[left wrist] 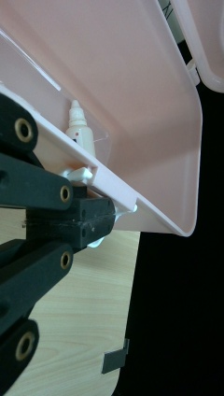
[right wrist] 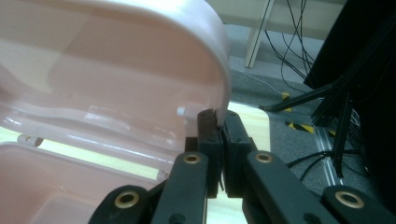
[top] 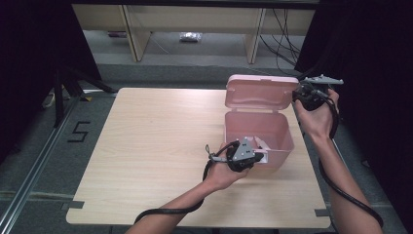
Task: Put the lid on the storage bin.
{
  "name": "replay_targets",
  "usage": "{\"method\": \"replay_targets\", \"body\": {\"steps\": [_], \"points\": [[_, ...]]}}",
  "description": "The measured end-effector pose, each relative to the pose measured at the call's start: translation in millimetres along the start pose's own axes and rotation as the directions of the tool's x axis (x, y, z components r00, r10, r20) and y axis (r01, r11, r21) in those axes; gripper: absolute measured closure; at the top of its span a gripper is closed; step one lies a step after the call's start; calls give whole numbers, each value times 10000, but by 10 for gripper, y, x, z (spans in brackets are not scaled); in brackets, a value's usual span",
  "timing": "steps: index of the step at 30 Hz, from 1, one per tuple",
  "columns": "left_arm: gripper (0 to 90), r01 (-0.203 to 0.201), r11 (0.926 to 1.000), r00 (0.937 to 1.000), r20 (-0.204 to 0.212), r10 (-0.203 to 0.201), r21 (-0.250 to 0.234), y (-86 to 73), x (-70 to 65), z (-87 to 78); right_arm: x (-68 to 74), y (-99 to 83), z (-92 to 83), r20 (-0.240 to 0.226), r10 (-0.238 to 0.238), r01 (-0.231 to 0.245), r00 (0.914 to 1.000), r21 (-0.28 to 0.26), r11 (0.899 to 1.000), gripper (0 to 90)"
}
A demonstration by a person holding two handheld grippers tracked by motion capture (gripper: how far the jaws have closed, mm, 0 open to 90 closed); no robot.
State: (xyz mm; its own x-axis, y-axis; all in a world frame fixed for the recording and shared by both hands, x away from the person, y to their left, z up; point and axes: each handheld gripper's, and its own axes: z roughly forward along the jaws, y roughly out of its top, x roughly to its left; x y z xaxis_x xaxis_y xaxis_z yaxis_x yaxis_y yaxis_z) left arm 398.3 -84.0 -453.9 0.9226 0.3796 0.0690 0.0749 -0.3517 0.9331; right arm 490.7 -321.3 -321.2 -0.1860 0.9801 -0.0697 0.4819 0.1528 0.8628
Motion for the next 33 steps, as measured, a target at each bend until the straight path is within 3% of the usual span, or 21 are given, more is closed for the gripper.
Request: {"method": "replay_targets", "body": {"steps": [3,12,14,15,18,19,21,25,26,28,29,33], "points": [[900,-14,10000,10000,7,14,28,3,0,0,14,-29,-45,-32,58,-58,10000,137,9999,892],[900,-28,10000,10000,-7,28,38,5,-6,1,25,-96,-85,33,-214,215,9998,-124,9997,891],[900,-33,10000,10000,-2,33,54,6,-6,1,43,-115,-83,97,-44,48,9999,-342,9994,891],[900,-39,10000,10000,-1,39,61,8,-6,1,29,-110,-107,26,-221,221,9998,-103,9997,891],[900,-36,10000,10000,-3,36,59,8,-6,2,56,-129,-112,113,-42,44,9999,-153,9999,890],[900,-38,10000,10000,-13,38,55,8,-7,2,42,-134,-112,109,-287,289,9995,-183,9994,891],[900,-34,10000,10000,-17,34,54,8,-8,2,56,-150,-115,101,-185,188,9998,-293,9994,890],[900,-31,10000,10000,-22,31,58,9,-8,2,57,-182,-146,240,-494,500,9985,-263,9984,890],[900,-35,10000,10000,-19,35,60,9,-7,3,76,-193,-159,145,-275,278,9995,-175,9995,889],[900,-36,10000,10000,-21,36,63,10,-8,3,66,-208,-168,209,-506,512,9985,-314,9982,889],[900,-36,10000,10000,-21,36,59,10,-9,3,83,-218,-175,127,-318,320,9994,-203,9993,889],[900,-55,10000,10000,-36,55,62,10,-12,2,86,-248,-181,219,-491,499,9986,-372,9981,889]]}}
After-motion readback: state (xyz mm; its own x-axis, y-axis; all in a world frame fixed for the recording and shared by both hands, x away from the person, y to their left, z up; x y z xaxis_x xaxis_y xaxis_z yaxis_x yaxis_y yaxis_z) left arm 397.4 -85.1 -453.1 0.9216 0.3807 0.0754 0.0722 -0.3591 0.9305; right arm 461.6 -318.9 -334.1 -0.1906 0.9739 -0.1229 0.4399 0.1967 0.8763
